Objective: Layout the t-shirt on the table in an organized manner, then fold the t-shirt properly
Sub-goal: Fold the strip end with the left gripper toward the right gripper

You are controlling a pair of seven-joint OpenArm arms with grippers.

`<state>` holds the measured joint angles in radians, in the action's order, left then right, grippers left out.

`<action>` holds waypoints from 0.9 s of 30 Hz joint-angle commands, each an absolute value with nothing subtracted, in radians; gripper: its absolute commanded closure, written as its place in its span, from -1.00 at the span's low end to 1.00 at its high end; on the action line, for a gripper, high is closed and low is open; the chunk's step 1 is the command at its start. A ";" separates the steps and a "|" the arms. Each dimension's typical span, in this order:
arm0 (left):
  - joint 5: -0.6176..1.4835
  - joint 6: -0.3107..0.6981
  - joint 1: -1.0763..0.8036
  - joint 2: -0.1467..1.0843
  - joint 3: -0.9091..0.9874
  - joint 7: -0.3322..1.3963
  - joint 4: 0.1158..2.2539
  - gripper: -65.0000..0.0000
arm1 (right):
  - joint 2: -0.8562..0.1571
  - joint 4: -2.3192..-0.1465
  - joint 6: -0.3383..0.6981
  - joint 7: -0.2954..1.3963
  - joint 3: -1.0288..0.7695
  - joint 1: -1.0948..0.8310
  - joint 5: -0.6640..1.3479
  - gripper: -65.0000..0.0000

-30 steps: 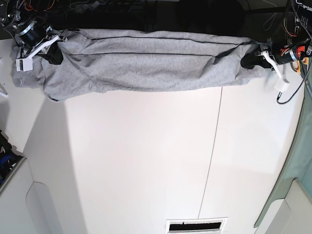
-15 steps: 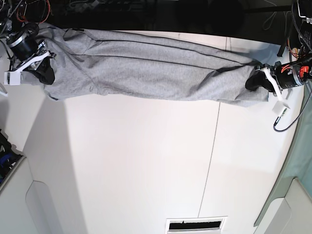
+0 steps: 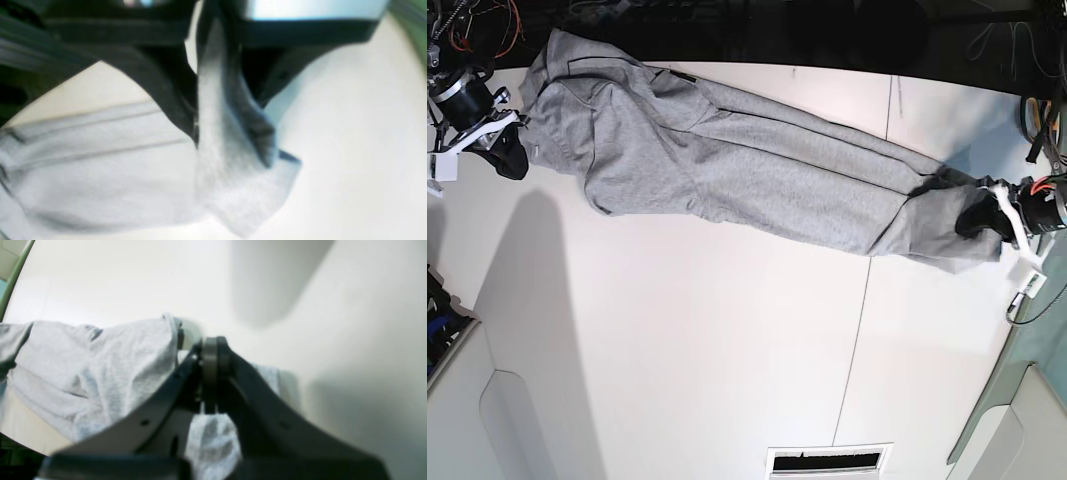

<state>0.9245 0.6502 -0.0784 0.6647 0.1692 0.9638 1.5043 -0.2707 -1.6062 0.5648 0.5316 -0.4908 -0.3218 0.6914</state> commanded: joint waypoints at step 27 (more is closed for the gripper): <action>0.780 0.666 -0.061 0.262 -0.157 0.861 1.629 0.17 | -0.284 -1.620 0.572 0.637 -0.711 -0.400 0.766 0.21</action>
<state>0.7555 0.6582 -0.0742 0.2592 -0.1612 0.8810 1.6157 -0.2684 -1.6058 0.5652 0.6594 -0.7052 -0.4023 0.7509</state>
